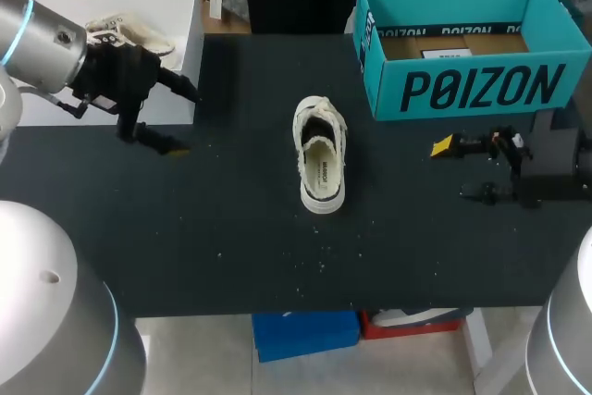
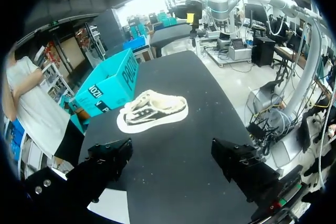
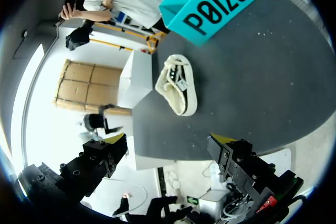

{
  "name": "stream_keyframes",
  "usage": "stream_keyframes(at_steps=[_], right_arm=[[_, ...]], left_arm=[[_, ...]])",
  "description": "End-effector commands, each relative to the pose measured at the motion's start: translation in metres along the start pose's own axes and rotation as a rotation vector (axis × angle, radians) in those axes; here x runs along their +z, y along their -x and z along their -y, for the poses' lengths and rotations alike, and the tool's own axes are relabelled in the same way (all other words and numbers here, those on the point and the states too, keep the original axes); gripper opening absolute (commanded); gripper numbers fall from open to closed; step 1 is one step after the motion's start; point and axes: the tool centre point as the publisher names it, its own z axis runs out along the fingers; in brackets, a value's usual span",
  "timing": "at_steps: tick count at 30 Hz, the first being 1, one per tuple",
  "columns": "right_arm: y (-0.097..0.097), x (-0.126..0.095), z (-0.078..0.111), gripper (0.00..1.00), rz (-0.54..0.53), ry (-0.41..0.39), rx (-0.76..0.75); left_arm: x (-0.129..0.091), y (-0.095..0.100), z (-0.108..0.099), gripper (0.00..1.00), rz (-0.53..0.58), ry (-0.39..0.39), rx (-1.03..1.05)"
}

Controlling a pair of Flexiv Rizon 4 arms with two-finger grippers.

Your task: Take the shoe out of the shoebox, open the shoe tongue, remove and reinsert the insole, then place the shoe into the shoebox

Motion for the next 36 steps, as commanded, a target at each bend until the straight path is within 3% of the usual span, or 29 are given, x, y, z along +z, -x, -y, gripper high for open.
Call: stream_keyframes(at_steps=[1, 24, 32, 36], right_arm=[[-0.001, 0.000, 0.000, 1.00, 0.002, -0.001, 0.000], [-0.001, 0.000, 0.000, 1.00, 0.002, -0.001, 0.000], [-0.049, 0.052, -0.038, 1.00, 0.301, -0.113, -0.068], [-0.063, 0.077, -0.052, 1.00, 0.385, -0.149, -0.112]], left_arm=[[0.001, -0.002, 0.000, 1.00, 0.007, 0.001, 0.002], [0.001, -0.002, 0.000, 1.00, 0.007, 0.001, 0.002], [0.001, -0.002, 0.000, 1.00, 0.007, 0.001, 0.002], [0.001, -0.002, 0.000, 1.00, 0.007, 0.001, 0.002]])
